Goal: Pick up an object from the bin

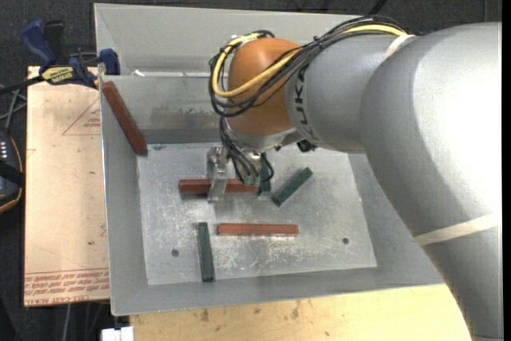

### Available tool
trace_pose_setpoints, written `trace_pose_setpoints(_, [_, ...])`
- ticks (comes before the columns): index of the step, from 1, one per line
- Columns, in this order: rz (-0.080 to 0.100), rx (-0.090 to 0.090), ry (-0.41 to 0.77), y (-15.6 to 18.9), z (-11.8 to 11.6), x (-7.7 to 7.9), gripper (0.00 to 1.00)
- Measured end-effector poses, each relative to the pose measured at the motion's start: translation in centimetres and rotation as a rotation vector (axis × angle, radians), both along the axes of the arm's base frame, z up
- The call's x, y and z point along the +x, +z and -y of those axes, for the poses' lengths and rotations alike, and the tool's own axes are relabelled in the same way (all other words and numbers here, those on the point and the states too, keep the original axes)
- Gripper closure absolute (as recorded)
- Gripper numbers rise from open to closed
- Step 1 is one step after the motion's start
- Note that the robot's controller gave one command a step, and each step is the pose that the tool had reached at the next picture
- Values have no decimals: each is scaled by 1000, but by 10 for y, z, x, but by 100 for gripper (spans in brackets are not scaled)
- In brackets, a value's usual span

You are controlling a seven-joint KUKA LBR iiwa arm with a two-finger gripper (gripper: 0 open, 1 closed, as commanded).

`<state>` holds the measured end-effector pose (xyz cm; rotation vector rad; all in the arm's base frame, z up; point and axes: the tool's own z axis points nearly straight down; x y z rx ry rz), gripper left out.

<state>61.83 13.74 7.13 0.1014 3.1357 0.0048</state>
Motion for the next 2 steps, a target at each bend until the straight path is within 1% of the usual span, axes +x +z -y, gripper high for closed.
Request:
trace_pose_setpoints(1, [-3, -1, 0, 2, 0, -1, 100])
trace_pose_setpoints(2, [-13, -3, 0, 28, 1, -4, 100])
